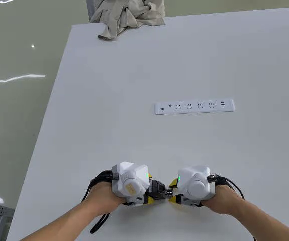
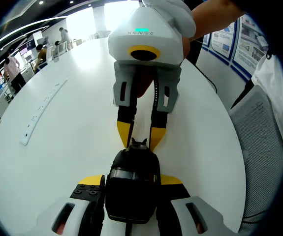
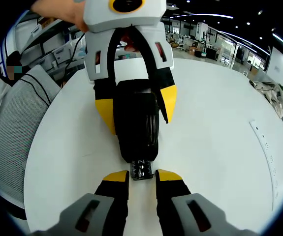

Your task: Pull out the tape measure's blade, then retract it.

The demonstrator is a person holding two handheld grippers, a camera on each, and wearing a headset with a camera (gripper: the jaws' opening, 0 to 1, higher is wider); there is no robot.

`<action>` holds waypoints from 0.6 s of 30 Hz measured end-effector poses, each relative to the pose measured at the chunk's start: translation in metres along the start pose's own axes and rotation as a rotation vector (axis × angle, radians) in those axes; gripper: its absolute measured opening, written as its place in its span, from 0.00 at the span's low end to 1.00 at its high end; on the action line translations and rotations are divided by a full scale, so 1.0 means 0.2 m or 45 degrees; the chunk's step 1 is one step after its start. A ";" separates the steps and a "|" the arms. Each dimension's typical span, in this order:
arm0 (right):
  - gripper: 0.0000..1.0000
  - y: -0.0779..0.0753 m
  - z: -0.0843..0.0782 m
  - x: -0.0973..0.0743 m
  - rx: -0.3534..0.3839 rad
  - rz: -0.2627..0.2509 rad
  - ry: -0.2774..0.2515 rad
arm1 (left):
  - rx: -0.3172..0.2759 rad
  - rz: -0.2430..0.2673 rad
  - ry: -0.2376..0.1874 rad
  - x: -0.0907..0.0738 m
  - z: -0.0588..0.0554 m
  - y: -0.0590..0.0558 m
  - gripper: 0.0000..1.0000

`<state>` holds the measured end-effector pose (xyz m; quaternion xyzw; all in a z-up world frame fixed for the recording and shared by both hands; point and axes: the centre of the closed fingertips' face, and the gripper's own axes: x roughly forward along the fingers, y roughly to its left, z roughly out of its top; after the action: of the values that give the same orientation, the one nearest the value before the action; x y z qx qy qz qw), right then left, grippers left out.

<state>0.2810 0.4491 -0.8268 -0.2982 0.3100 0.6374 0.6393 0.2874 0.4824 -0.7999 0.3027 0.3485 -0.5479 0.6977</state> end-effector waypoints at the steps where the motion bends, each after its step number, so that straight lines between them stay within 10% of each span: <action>1: 0.21 0.00 0.00 0.00 -0.001 0.001 0.001 | 0.000 0.001 0.000 0.00 0.00 0.00 0.38; 18: 0.15 0.00 0.00 0.00 -0.017 0.015 -0.004 | 0.057 -0.013 0.006 0.00 0.00 0.00 0.36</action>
<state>0.2808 0.4491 -0.8270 -0.2996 0.3064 0.6438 0.6339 0.2868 0.4826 -0.8012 0.3175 0.3394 -0.5585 0.6871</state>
